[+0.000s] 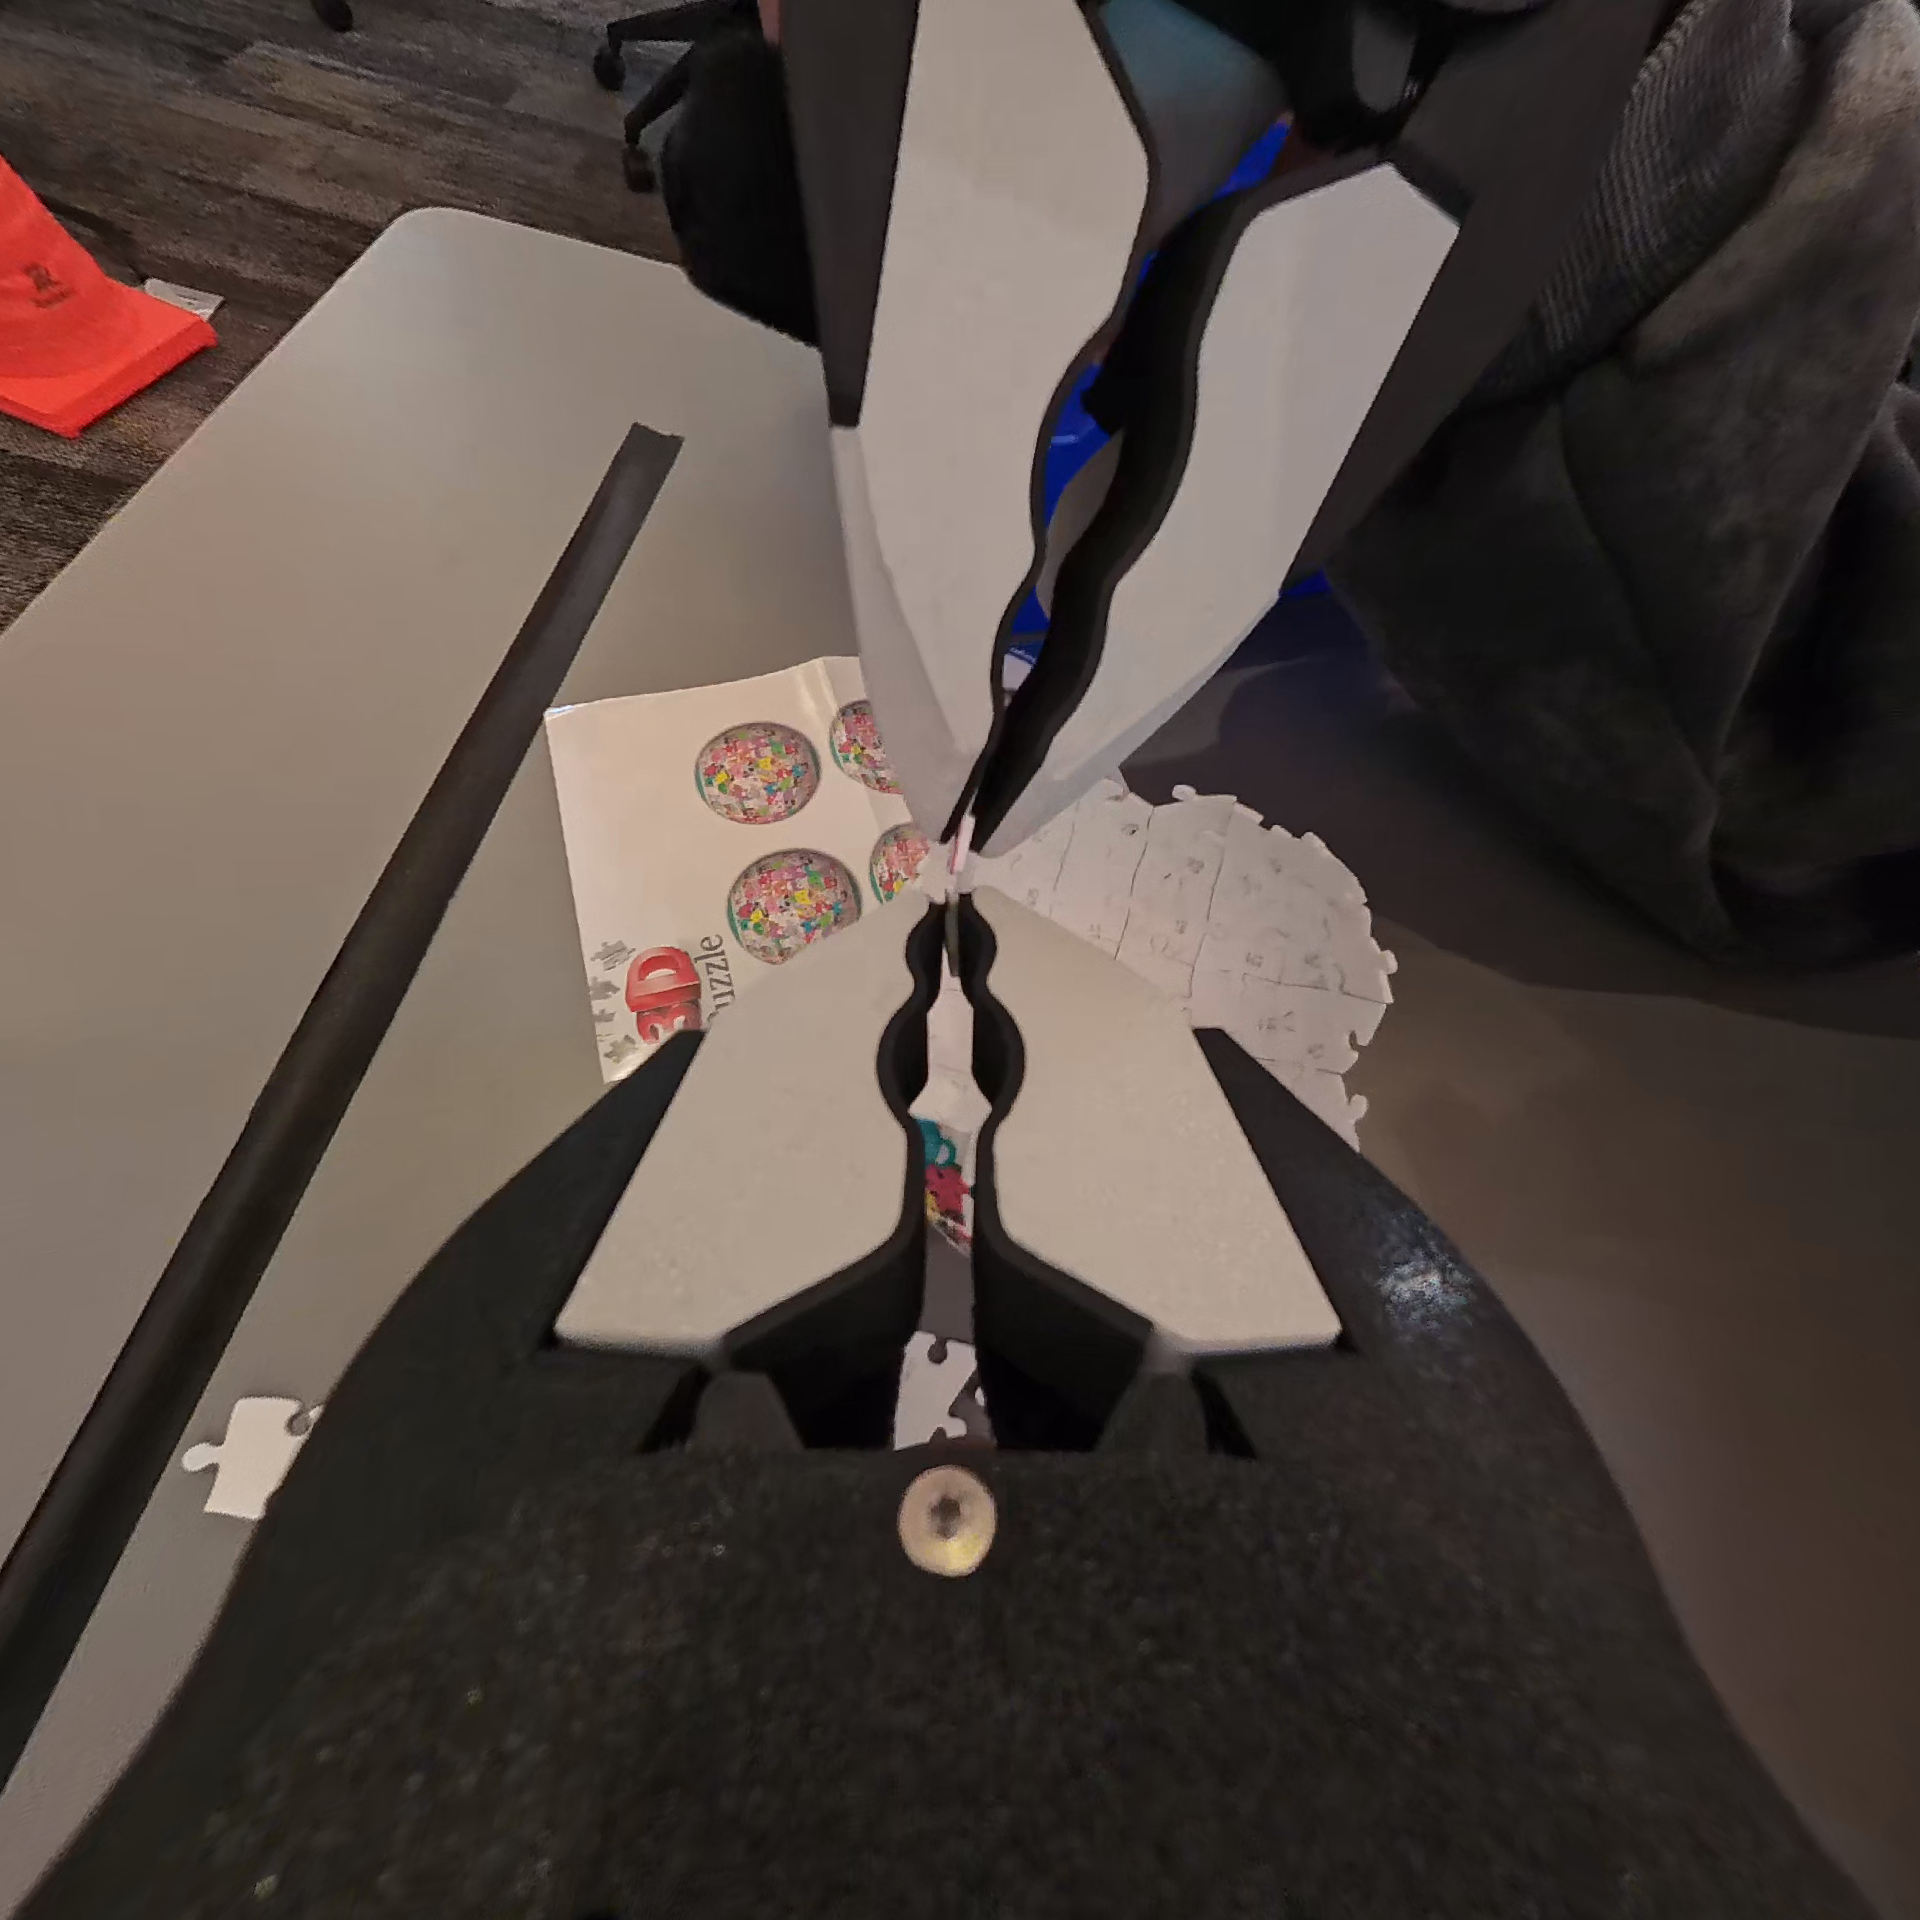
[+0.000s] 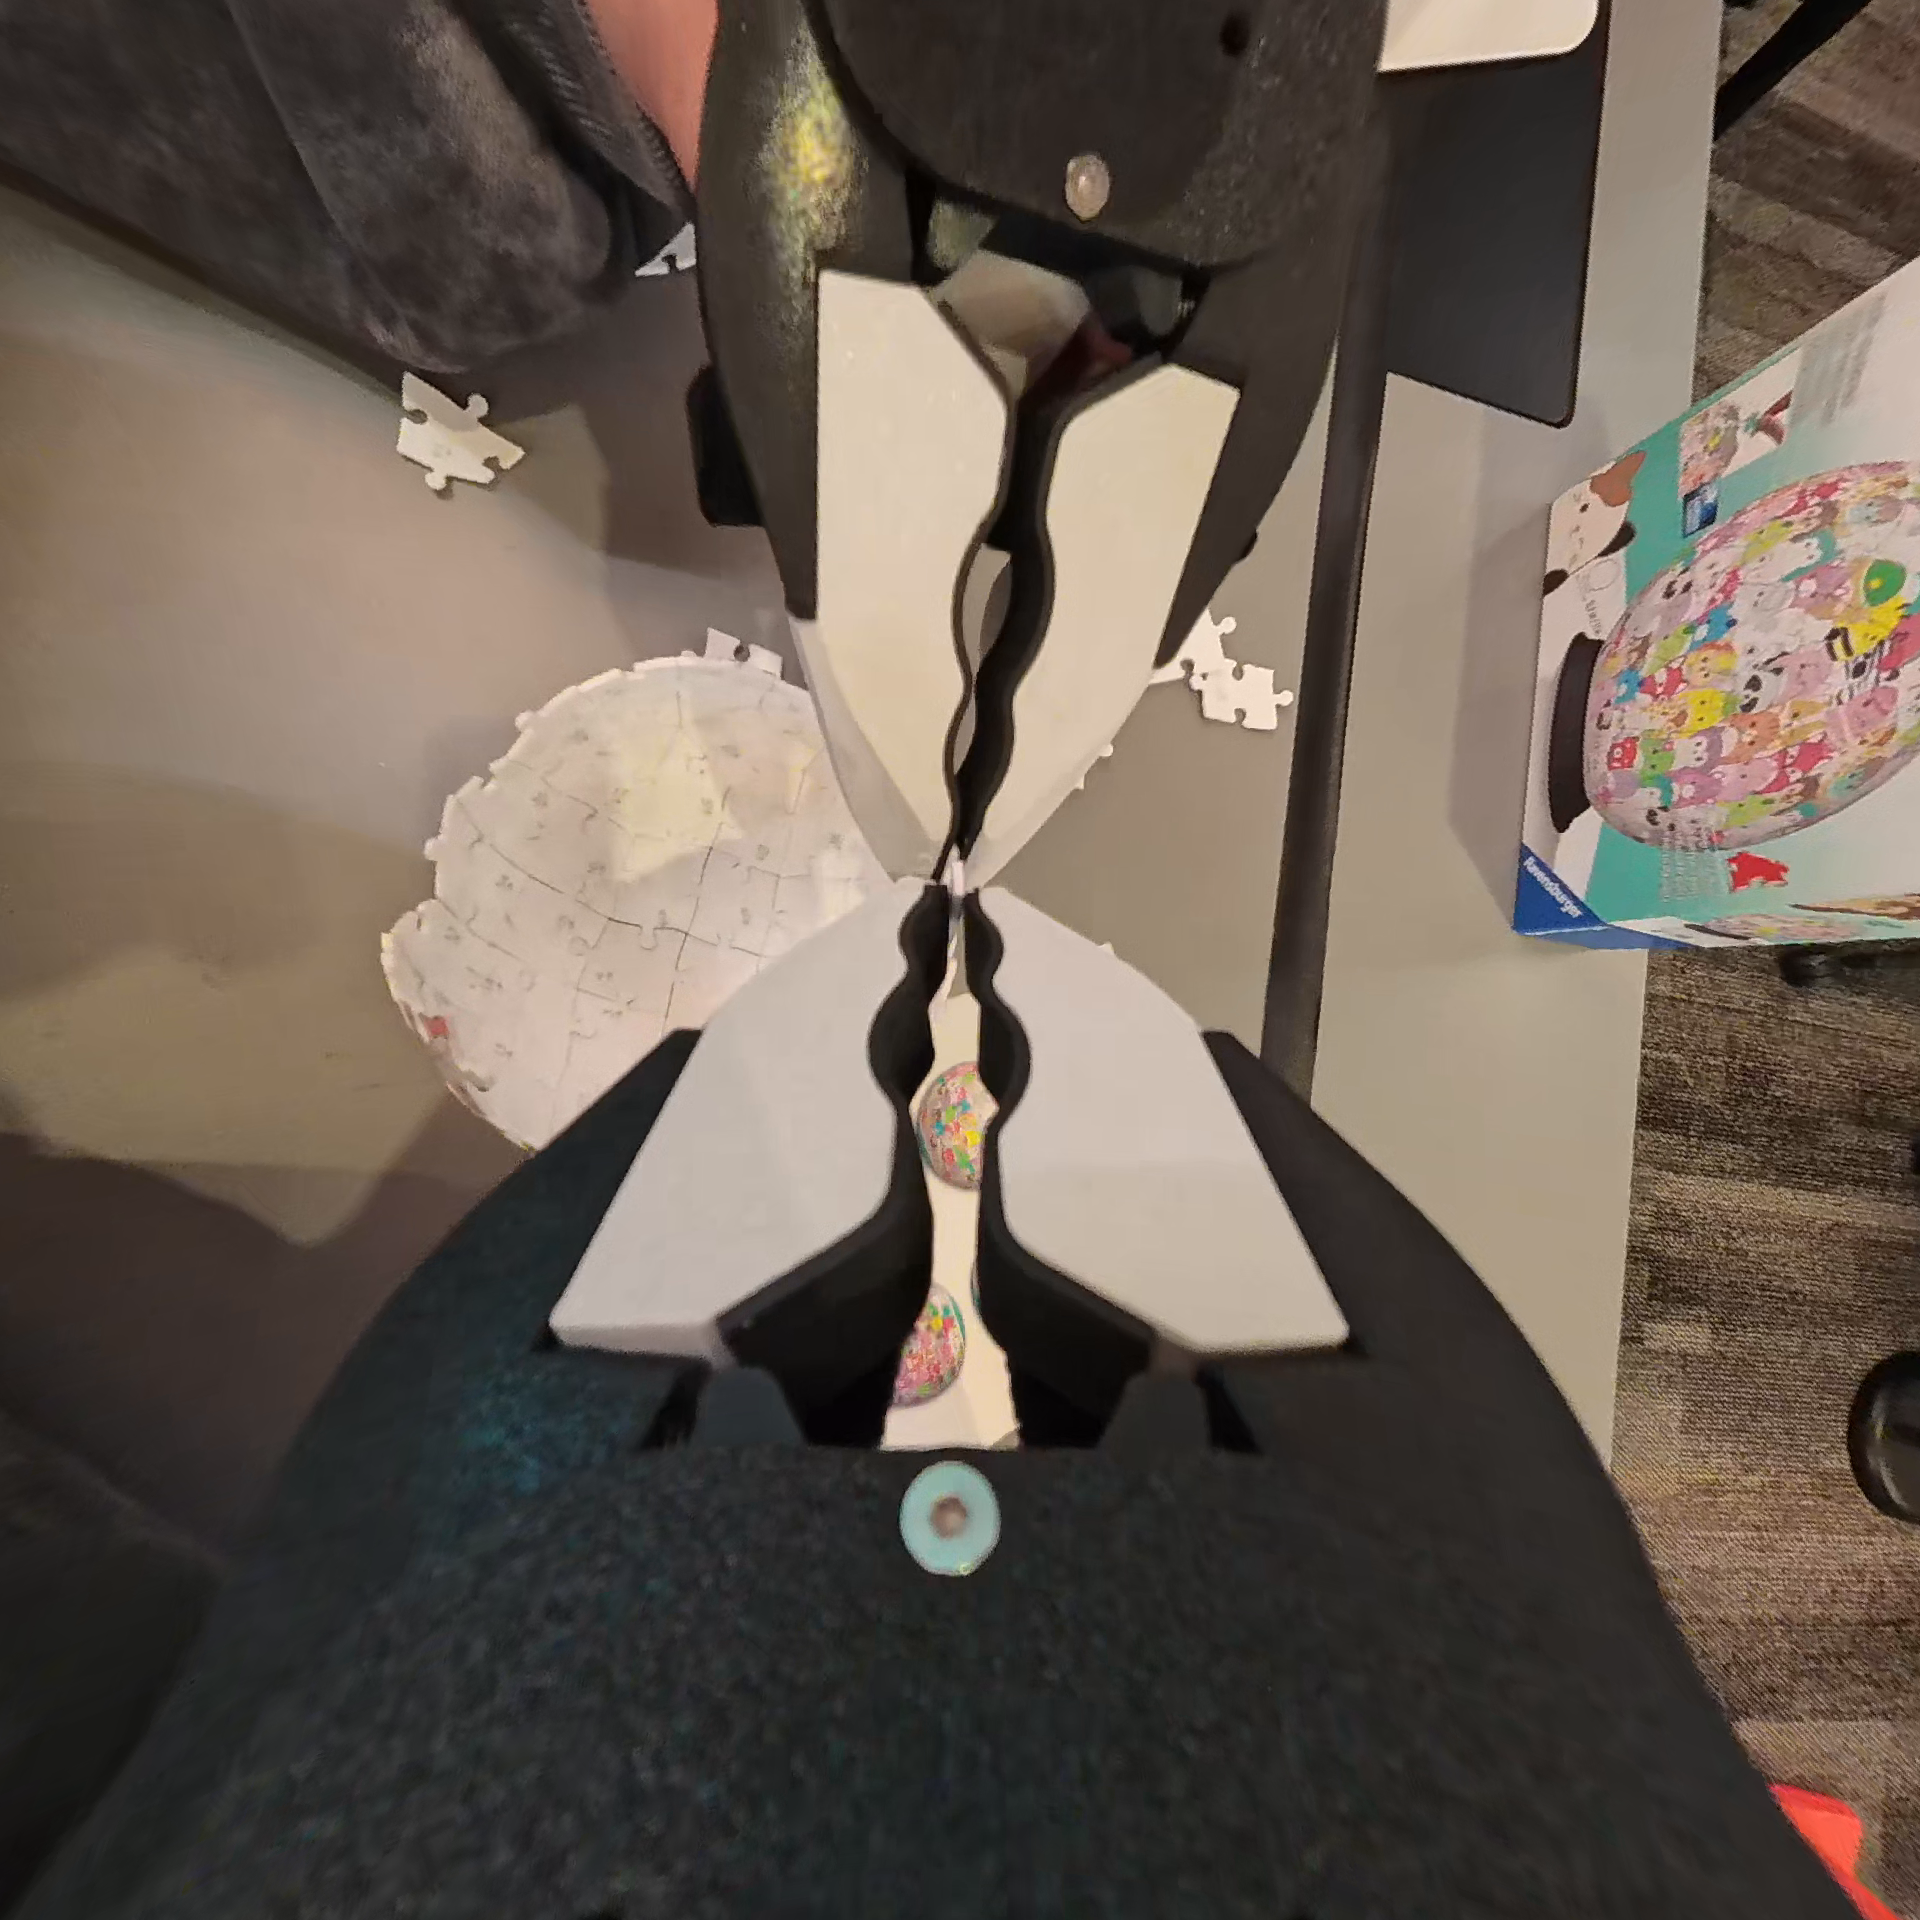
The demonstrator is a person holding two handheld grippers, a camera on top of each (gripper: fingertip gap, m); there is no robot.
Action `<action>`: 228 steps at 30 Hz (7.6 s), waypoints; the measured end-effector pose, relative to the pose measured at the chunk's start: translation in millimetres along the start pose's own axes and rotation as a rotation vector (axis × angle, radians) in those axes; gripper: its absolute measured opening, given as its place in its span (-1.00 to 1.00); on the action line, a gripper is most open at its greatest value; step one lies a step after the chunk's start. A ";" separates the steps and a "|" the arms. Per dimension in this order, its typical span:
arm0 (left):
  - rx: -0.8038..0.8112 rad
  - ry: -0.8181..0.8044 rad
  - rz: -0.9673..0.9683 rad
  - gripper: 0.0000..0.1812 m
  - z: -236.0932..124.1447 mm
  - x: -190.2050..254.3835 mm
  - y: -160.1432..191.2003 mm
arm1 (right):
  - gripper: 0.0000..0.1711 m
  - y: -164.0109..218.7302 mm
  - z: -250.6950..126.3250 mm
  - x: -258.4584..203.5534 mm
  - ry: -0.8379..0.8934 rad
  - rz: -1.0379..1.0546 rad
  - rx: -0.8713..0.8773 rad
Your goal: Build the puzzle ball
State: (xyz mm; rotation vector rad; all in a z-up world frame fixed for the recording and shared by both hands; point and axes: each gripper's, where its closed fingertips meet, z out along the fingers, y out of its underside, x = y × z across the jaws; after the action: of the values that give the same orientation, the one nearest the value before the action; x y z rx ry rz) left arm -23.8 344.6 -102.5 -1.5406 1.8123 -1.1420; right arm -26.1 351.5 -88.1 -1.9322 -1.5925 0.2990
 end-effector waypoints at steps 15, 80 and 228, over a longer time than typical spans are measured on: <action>0.102 0.046 -0.216 -0.74 -24.4 -30.4 3.7 | -0.98 12.8 7.5 -5.9 0.082 -0.186 -0.080; -0.216 -0.091 -0.023 -0.93 7.3 -28.2 38.7 | -0.98 35.7 28.6 13.5 0.270 0.043 0.014; -0.382 -0.361 0.099 -0.94 6.1 -50.8 45.3 | -0.98 32.4 45.5 29.6 0.354 -0.088 0.091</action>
State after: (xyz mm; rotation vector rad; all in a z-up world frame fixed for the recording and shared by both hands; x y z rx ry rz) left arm -31.5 392.2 -151.0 -1.7081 1.8953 -0.4455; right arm -16.6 390.7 -136.8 -1.7272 -1.3987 -0.0084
